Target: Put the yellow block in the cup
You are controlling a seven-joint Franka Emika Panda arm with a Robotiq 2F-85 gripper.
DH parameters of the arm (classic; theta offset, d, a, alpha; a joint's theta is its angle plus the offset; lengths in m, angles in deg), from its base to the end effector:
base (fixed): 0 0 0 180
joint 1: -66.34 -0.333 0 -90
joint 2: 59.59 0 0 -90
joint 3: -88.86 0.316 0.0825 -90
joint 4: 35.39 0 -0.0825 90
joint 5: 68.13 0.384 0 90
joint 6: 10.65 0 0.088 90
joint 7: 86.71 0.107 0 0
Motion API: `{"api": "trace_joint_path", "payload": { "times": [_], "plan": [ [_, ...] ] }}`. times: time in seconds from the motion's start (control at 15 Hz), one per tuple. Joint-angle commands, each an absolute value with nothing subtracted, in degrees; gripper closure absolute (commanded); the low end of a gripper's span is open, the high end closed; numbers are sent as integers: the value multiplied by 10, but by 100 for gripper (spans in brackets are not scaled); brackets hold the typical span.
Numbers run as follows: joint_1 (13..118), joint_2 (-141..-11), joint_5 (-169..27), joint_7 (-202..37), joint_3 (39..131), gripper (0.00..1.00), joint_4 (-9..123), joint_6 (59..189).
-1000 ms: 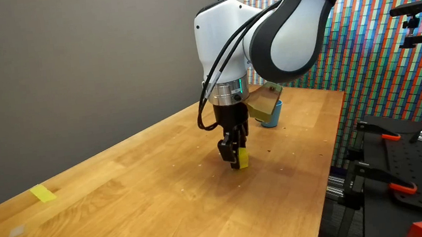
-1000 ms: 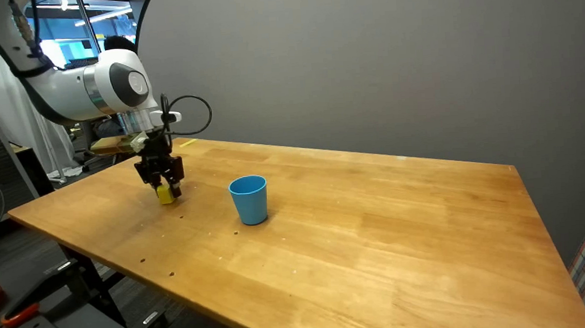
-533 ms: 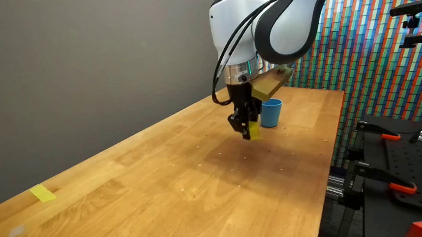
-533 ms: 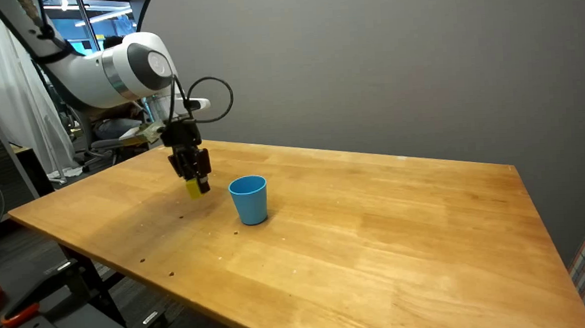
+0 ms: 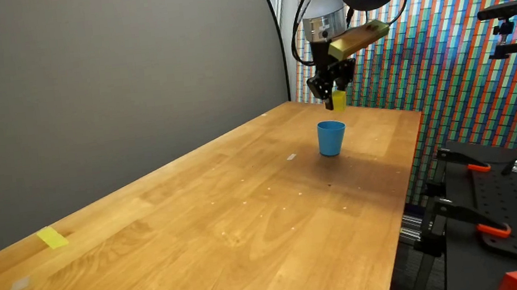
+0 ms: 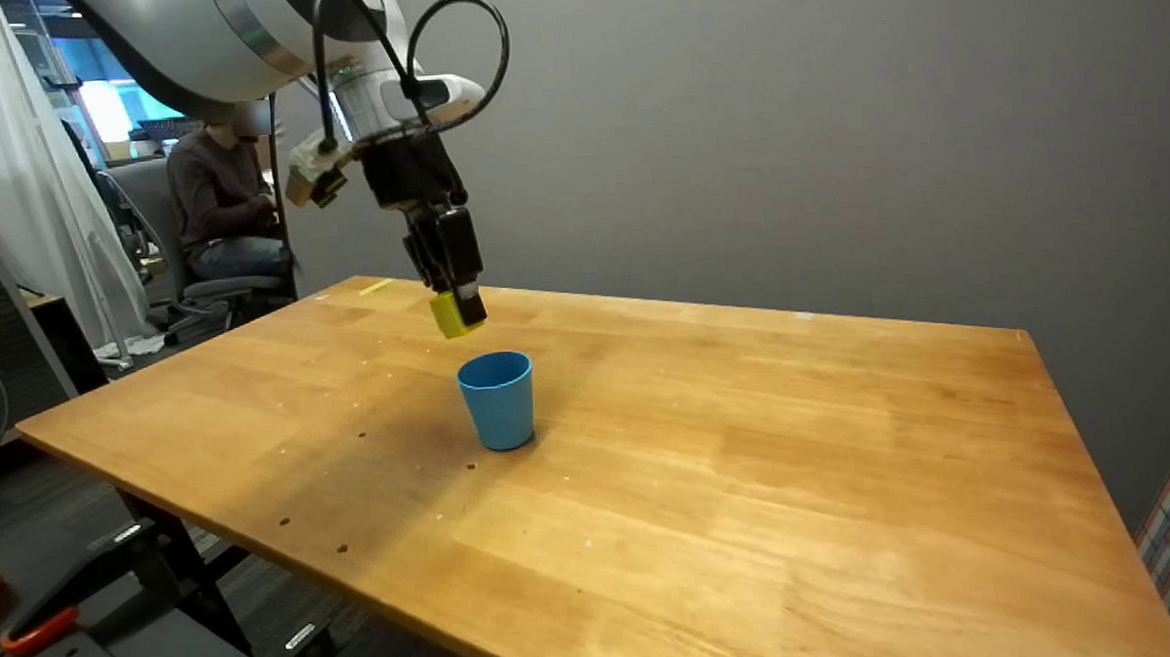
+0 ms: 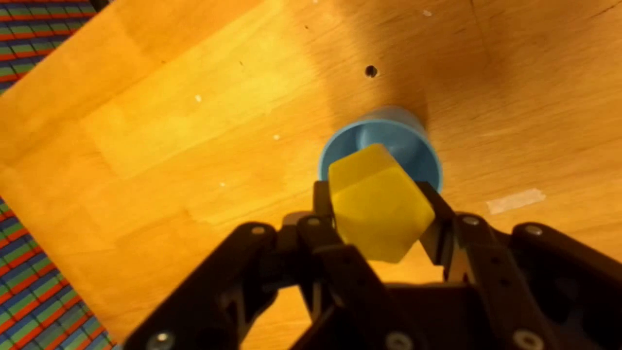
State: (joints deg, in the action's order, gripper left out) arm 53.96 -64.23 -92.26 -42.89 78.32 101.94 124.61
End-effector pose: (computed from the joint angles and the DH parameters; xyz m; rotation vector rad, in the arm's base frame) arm 0.4851 0.0098 0.2745 2.7668 -0.5814 0.0095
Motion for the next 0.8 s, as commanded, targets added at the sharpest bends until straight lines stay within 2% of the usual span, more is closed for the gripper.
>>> {"api": "trace_joint_path", "payload": {
  "times": [0.0,0.53,0.73],
  "plan": [
    [594,-591,-914,-414,817,78,1046,1230],
    [630,-658,-821,-462,857,78,1054,1355],
    [619,-690,-855,-440,856,78,1040,1374]
  ]
}}
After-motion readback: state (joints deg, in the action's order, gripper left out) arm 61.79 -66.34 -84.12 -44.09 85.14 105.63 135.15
